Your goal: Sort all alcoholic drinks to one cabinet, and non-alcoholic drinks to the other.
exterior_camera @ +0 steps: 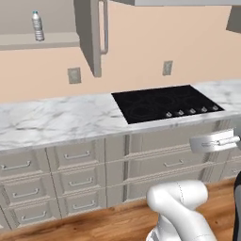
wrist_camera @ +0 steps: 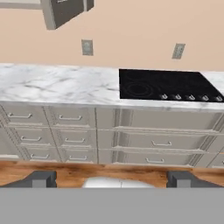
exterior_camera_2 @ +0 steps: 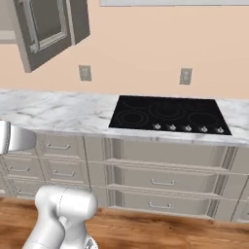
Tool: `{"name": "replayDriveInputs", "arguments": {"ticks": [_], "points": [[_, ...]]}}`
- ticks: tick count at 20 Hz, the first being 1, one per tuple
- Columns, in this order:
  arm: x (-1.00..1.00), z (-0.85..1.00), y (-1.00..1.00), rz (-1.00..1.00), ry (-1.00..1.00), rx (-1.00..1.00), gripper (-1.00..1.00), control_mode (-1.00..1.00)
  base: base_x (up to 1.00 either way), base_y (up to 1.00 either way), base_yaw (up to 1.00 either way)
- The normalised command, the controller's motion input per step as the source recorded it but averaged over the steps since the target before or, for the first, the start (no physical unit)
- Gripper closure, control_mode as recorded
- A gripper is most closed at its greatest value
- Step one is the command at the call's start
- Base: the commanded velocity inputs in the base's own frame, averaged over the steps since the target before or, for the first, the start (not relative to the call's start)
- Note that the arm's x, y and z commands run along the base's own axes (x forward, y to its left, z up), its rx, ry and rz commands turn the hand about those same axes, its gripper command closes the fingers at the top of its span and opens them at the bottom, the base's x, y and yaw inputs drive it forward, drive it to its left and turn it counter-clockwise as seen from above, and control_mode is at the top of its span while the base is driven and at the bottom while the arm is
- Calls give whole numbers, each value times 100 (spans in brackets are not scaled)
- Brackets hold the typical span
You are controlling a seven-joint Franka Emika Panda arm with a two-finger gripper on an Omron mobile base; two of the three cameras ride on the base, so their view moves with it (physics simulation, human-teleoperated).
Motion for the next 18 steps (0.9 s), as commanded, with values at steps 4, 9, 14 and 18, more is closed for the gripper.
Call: {"name": "replayDriveInputs", "arguments": {"ticks": [4, 9, 14, 18], "points": [[0, 0, 0, 0, 0, 0, -100, 100, 0, -75, 0], [0, 0, 0, 0, 0, 0, -100, 100, 0, -76, 0], [0, 0, 0, 0, 0, 0, -100, 100, 0, -74, 0], [0, 0, 0, 0, 0, 0, -100, 100, -2, -74, 0]]}}
